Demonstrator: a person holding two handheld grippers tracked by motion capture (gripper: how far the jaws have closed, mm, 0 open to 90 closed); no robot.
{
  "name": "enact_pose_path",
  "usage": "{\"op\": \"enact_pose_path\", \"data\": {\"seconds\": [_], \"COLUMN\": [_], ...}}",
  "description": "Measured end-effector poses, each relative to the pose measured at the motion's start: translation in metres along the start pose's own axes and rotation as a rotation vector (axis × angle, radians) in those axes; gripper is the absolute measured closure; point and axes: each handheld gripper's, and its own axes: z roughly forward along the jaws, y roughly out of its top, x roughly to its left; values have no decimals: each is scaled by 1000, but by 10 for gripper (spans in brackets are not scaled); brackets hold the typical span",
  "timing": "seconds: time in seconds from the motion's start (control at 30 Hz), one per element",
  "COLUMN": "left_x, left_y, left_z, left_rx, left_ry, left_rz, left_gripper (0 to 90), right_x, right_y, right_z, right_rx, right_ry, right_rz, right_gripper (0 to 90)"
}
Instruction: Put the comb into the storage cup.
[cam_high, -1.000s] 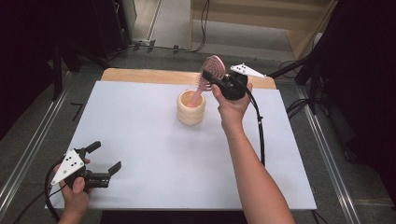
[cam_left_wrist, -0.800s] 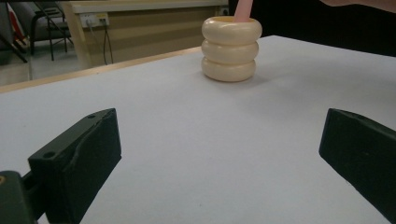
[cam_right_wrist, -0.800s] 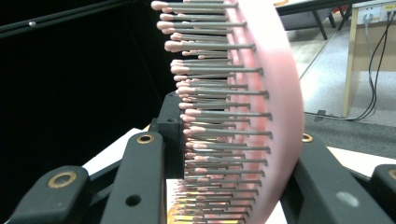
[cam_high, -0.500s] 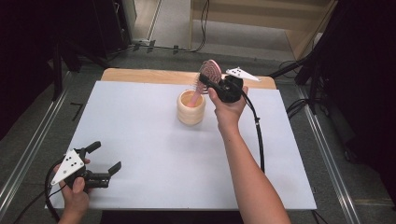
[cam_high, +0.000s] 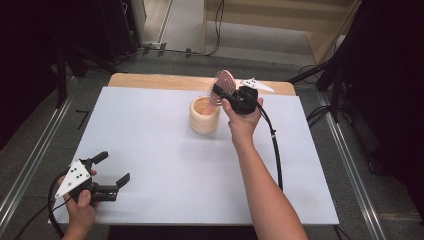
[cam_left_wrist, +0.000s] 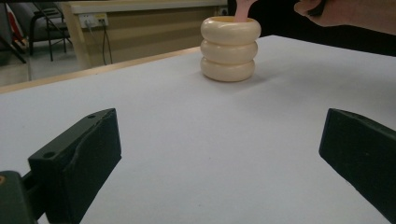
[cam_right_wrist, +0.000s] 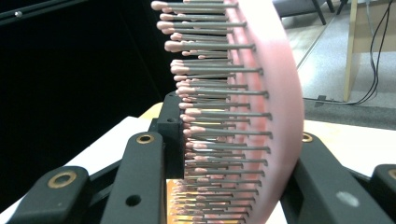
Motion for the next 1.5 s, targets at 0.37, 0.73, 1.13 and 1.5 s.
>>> {"op": "enact_pose_path", "data": {"seconds": [0.37, 0.73, 1.13, 1.5], "left_x": [0, 0, 0, -1], "left_y": [0, 0, 0, 0], "left_z": [0, 0, 0, 0], "left_rx": [1, 1, 2, 0], "left_ry": [-1, 0, 1, 2], "left_rz": [3, 4, 6, 6], "left_gripper": [0, 0, 0, 0], "right_x": [-6, -12, -14, -8], "right_y": [-14, -20, -15, -11], "right_z": [5, 5, -4, -15], "right_rx": [12, 10, 47, 80], "right_ry": [3, 4, -36, -21], "right_rz": [45, 84, 33, -51], "right_gripper": [618, 615, 258, 0]}}
